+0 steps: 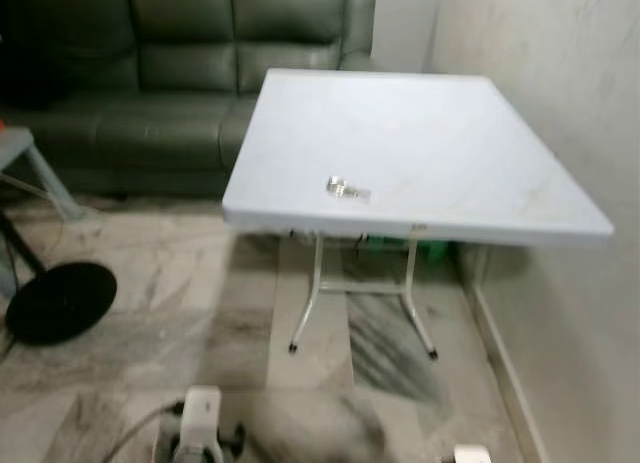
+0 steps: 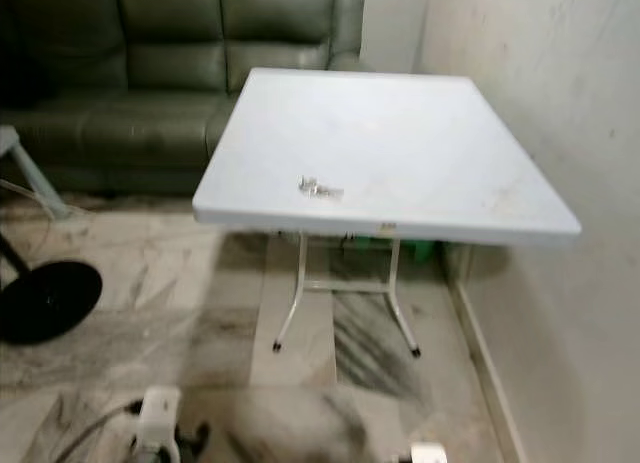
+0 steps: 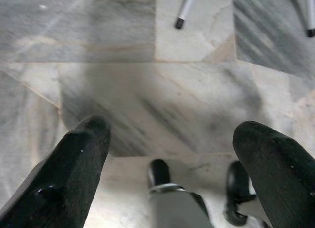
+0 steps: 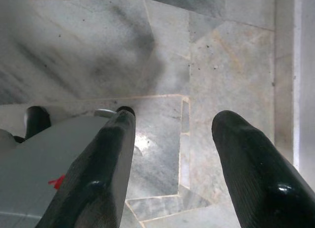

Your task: Hang keys on a hook

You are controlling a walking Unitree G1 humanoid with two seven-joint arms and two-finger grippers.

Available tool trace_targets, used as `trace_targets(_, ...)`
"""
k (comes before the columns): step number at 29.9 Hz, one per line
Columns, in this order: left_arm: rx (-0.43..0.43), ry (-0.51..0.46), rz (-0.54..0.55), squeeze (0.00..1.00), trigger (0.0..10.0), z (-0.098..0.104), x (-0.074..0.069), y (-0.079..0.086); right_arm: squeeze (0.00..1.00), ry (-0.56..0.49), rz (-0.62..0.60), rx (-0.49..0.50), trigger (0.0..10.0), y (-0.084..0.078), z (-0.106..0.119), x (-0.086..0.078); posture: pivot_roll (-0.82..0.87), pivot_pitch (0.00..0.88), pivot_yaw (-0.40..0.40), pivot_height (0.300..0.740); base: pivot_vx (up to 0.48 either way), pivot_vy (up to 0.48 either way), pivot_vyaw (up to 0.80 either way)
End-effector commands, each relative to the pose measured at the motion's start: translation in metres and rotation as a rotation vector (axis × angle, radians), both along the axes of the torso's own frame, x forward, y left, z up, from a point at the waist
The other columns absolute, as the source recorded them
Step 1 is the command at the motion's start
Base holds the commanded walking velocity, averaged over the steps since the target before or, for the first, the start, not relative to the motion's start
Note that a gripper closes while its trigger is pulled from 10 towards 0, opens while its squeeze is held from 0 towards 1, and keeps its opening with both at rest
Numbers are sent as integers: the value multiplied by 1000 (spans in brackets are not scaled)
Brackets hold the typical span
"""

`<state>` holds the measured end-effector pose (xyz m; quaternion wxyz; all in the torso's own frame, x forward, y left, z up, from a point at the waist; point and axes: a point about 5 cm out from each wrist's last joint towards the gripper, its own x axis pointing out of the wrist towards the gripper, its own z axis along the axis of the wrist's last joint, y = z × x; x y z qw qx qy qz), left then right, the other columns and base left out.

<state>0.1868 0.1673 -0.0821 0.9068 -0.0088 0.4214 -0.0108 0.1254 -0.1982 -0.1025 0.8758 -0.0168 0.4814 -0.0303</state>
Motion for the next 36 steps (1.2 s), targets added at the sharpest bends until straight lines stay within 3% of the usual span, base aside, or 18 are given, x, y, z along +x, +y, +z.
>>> trace_targets(1,11,5,-5,0,10000,0,-1,4,0,-17,2,-2,10000,-1,2,5,5,0,-48,740,0,0,0)
trace_targets(8,9,-7,7,0,10000,2,2,6,0,-29,8,-3,10000,-1,3,7,5,0,-48,740,0,0,0)
trace_targets(11,-11,-52,15,0,10000,7,12,4,0,-66,12,-1,10000,-1,6,15,2,0,-46,740,0,0,0)
trace_targets(15,-45,-178,-4,0,10000,24,37,-1,0,-184,25,14,10000,-1,18,40,2,0,-44,740,0,0,0)
trace_targets(20,-113,-418,-30,0,10000,59,78,-6,0,-438,58,44,10000,1,48,83,3,0,-42,740,0,0,0)
trace_targets(24,-134,-513,-31,0,10000,74,90,-7,0,-561,53,65,10000,2,63,100,8,0,-43,740,0,0,0)
trace_targets(26,-196,-705,-67,0,10000,104,109,-15,0,-816,77,113,10000,10,100,128,14,0,-42,740,0,0,0)
trace_targets(32,-236,-901,-129,0,10000,140,115,-27,0,-1055,132,150,10000,25,144,143,16,0,-42,740,0,0,0)
trace_targets(36,-255,-985,-157,0,10000,157,110,-31,0,-1145,158,174,10000,32,163,140,17,0,-45,740,0,0,0)
